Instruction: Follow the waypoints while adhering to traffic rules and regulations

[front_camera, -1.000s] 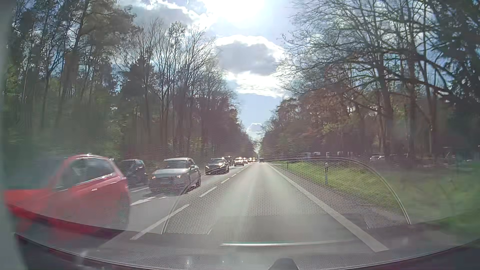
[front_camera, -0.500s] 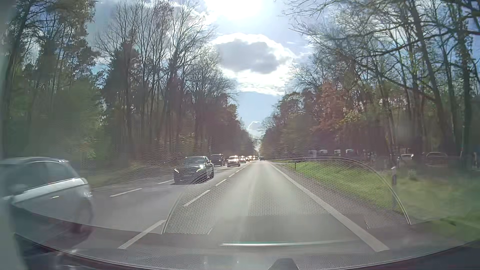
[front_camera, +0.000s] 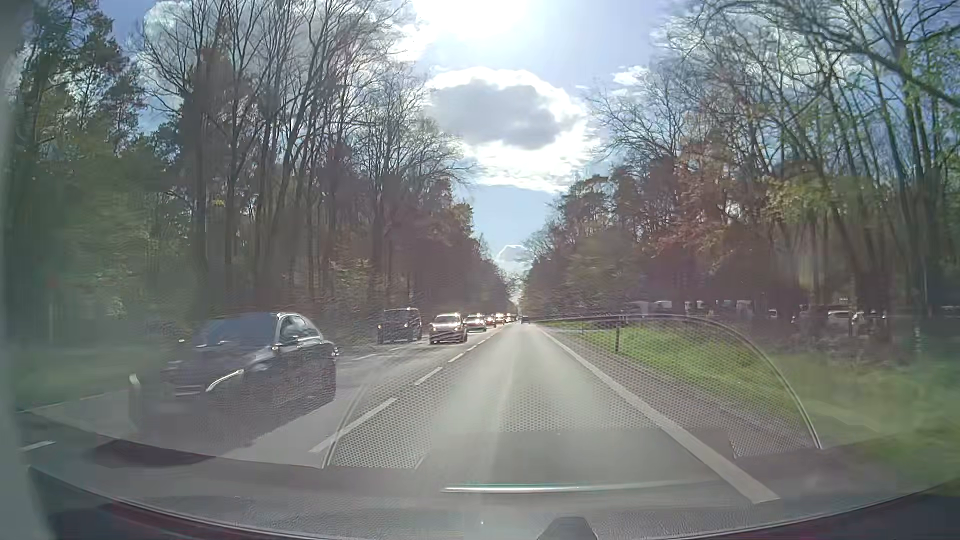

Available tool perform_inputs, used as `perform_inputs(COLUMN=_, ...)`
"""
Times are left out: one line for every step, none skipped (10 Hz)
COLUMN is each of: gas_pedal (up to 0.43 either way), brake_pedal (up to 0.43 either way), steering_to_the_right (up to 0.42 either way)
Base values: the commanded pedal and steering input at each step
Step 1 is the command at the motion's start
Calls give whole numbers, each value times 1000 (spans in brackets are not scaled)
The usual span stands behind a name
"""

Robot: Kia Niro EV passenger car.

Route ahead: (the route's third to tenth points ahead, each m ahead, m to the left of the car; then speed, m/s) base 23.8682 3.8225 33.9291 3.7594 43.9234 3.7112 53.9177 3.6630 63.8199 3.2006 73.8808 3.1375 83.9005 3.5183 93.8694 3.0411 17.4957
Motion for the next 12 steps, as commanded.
perform_inputs(gas_pedal=280, brake_pedal=0, steering_to_the_right=-4)
perform_inputs(gas_pedal=260, brake_pedal=0, steering_to_the_right=-4)
perform_inputs(gas_pedal=260, brake_pedal=0, steering_to_the_right=-4)
perform_inputs(gas_pedal=260, brake_pedal=0, steering_to_the_right=-3)
perform_inputs(gas_pedal=248, brake_pedal=0, steering_to_the_right=-3)
perform_inputs(gas_pedal=248, brake_pedal=0, steering_to_the_right=-3)
perform_inputs(gas_pedal=240, brake_pedal=0, steering_to_the_right=-3)
perform_inputs(gas_pedal=228, brake_pedal=0, steering_to_the_right=-3)
perform_inputs(gas_pedal=220, brake_pedal=0, steering_to_the_right=-3)
perform_inputs(gas_pedal=220, brake_pedal=0, steering_to_the_right=-3)
perform_inputs(gas_pedal=220, brake_pedal=0, steering_to_the_right=-3)
perform_inputs(gas_pedal=209, brake_pedal=0, steering_to_the_right=-3)
